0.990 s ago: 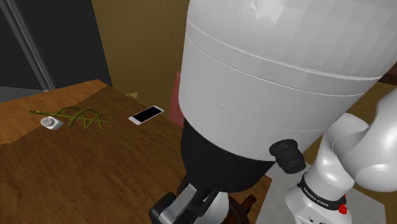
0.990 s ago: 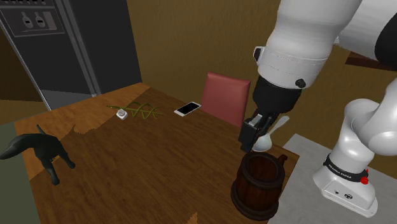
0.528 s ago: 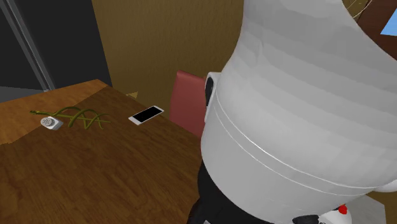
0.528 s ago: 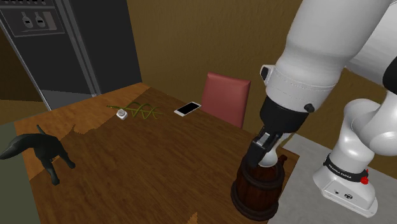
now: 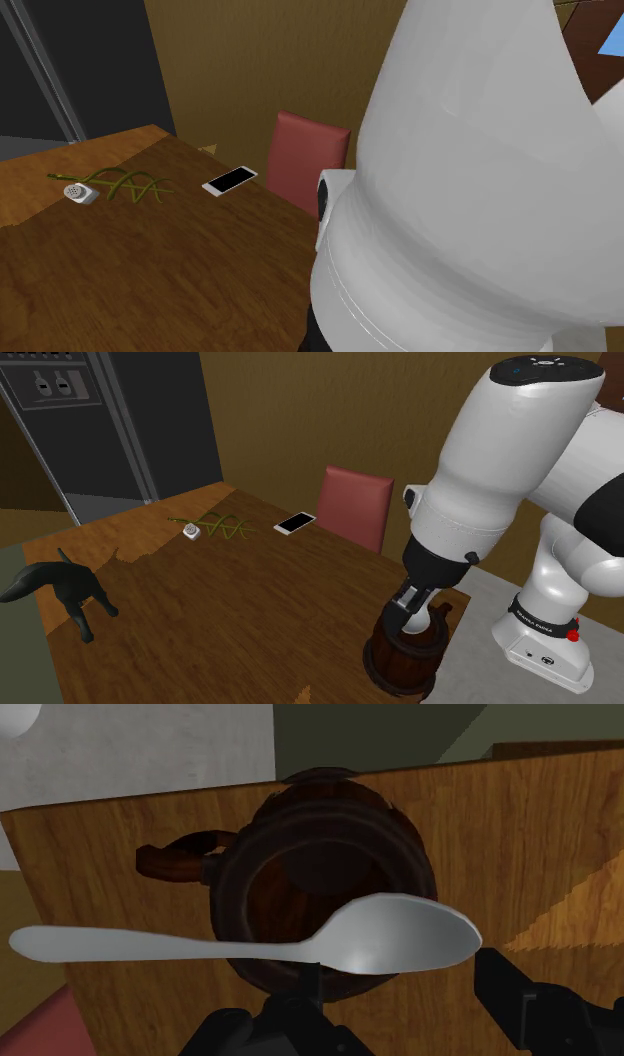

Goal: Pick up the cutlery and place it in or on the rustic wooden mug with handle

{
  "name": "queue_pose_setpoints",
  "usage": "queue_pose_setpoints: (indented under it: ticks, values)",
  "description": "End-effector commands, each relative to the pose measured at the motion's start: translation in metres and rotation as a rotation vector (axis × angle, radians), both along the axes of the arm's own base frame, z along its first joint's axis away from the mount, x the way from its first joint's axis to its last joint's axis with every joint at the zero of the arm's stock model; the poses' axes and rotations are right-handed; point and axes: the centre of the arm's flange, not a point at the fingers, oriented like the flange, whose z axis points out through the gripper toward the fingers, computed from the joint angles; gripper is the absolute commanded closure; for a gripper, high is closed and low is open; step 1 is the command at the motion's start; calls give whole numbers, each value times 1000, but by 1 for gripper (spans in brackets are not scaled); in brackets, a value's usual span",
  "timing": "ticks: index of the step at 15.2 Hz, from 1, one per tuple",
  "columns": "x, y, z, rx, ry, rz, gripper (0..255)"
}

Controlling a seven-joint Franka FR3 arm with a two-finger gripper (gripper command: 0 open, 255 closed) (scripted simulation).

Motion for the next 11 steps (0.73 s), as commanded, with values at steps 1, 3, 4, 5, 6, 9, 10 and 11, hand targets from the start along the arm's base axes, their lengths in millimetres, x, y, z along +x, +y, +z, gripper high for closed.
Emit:
queue_pose_setpoints:
  ticks: [1,3,4,5,6,9,10,11]
  values:
    - [1,0,-5,0,0,0,255]
    - [1,0,-5,0,0,0,255]
    - [1,0,-5,0,0,0,255]
    - [1,0,-5,0,0,0,255]
    - [1,0,-5,0,0,0,255]
    - [0,0,-6,0,0,0,0]
    - [-1,0,-6,0,0,0,0]
    - [-1,1,-6,0,0,0,0]
